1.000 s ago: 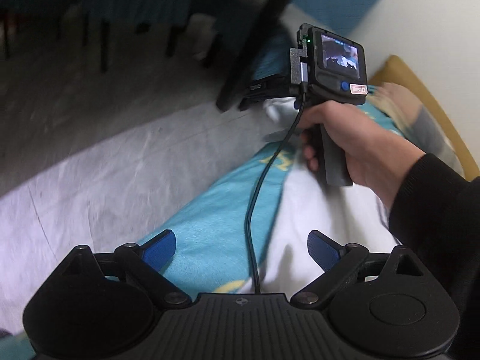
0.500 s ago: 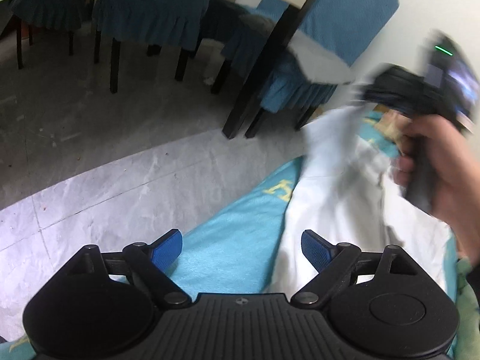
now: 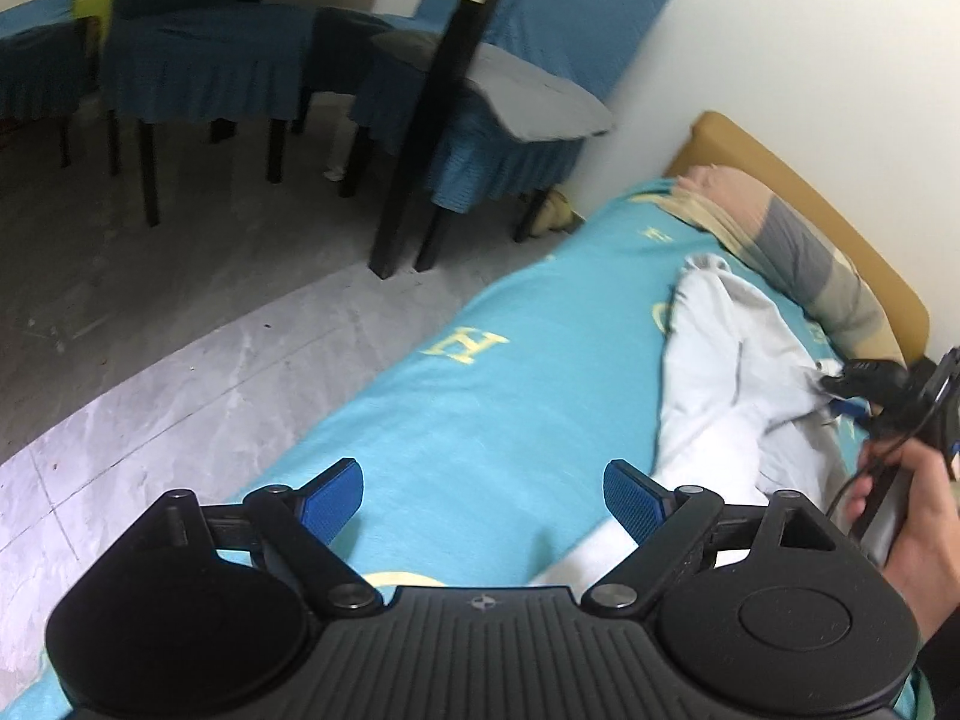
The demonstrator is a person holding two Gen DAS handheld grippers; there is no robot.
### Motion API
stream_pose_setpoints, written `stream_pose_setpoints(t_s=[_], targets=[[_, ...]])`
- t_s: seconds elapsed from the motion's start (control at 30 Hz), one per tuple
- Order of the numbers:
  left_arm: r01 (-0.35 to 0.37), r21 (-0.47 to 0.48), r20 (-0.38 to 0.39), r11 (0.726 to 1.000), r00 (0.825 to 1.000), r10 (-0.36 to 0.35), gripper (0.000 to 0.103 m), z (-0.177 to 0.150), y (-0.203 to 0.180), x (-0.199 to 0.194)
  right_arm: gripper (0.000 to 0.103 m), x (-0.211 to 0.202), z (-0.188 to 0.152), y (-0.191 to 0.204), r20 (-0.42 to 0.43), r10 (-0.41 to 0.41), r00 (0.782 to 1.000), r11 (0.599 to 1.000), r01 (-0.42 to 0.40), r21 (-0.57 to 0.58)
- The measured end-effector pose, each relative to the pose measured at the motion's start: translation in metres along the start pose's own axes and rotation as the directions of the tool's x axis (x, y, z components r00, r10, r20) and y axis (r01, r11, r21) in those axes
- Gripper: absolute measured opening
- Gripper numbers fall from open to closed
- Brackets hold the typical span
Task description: Fold clothes
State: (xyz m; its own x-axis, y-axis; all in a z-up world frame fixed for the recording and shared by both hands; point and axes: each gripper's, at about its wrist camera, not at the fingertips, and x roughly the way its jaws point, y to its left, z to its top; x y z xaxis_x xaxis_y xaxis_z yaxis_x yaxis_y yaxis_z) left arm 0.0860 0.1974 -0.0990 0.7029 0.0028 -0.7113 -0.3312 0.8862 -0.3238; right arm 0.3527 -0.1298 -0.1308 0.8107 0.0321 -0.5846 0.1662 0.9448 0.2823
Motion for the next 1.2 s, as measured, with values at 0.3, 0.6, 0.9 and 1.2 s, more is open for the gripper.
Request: stream_pose_setpoints(t_s=[0.3, 0.6, 0.9, 1.2], targets=[[0.002, 0.059, -0.015, 0.998, 1.0, -0.001, 0.089, -0.005, -0.019, 0.016, 0.072, -0.048, -0.024, 0.054, 0.157, 0.004, 0.988, 0.984, 0.024, -0.175], [-0.007, 0.026, -0.019, 1.0, 1.0, 0.007, 0.089, -0.001, -0.01, 0.017, 0.063, -0.01, -0.071, 0.119, -0.026, 0.033, 0.999, 0.922, -0.041, -0.385], [0.015, 0.021, -0.011, 1.0, 1.0, -0.015, 0.089, 0.0, -0.009, 0.019, 0.004, -0.057, -0.064, 0.08, 0.13, 0.059, 0.99, 0.989, -0.04, -0.145], [0.036, 0.108, 0.015, 0.993, 0.999, -0.038, 0.089, -0.008, -0.026, 0.016, 0.01, -0.073, -0.077, 0.003, 0.111, -0.12, 0.987, 0.991, 0.113, 0.067]])
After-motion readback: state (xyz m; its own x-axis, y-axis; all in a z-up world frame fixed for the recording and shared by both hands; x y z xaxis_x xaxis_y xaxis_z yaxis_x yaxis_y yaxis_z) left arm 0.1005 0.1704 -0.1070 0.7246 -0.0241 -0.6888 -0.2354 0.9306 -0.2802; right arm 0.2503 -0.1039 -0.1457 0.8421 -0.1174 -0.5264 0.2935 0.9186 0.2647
